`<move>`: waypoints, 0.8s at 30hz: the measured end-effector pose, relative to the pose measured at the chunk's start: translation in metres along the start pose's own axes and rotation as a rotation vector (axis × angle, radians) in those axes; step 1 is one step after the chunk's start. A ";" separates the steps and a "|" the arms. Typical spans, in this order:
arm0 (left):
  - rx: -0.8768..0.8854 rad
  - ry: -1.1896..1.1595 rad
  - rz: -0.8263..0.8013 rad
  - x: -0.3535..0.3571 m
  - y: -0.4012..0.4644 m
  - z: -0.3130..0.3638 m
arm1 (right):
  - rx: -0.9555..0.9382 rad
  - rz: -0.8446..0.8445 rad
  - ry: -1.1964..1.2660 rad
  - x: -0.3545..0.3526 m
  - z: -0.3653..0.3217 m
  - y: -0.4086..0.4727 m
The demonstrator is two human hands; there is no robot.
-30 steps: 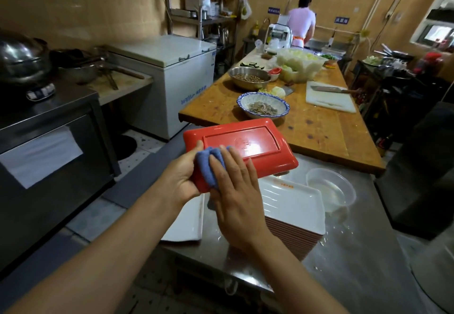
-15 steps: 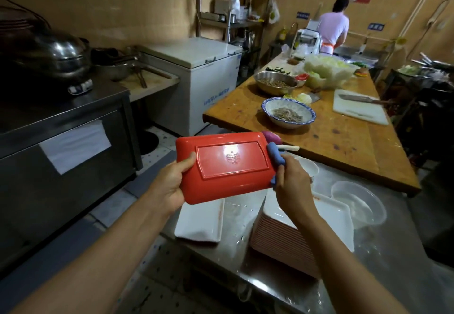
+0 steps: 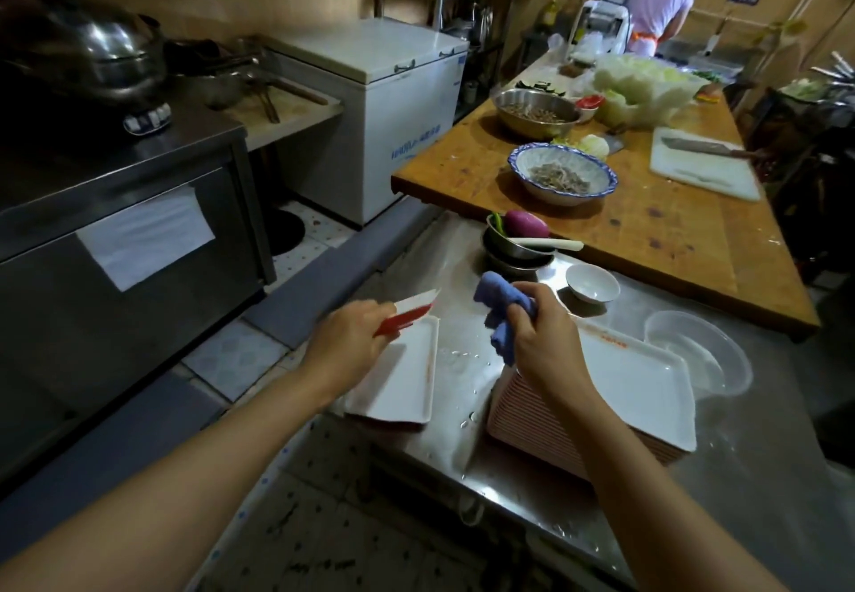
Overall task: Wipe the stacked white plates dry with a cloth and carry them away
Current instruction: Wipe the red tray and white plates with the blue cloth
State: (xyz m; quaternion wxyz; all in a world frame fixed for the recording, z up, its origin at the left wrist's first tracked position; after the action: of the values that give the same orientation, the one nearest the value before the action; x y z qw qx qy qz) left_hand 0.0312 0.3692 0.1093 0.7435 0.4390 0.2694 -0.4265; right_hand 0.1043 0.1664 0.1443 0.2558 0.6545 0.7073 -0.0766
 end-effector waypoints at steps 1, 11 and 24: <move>0.057 0.090 -0.037 0.012 -0.006 -0.003 | 0.017 -0.001 0.000 0.001 0.005 -0.002; 0.197 0.202 -0.304 0.085 -0.050 -0.028 | 0.066 0.007 -0.021 0.018 0.025 -0.007; 0.207 0.335 -0.547 0.133 -0.072 -0.054 | 0.094 0.001 -0.033 0.020 0.041 -0.011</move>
State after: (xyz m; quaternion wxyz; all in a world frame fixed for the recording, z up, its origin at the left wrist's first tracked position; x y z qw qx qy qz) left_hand 0.0320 0.3462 -0.0494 0.4985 0.4876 0.4509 -0.5572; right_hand 0.1046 0.1648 0.0977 0.2362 0.6650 0.6982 -0.1204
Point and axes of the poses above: each hand's wrist, its own y-axis towards the middle knuckle, its own x-axis out of the palm, z = x × y, the point moved 6 cm from there along y, towards the middle knuckle, and after that the axes turned 10 degrees about z, right-handed, at the moved point
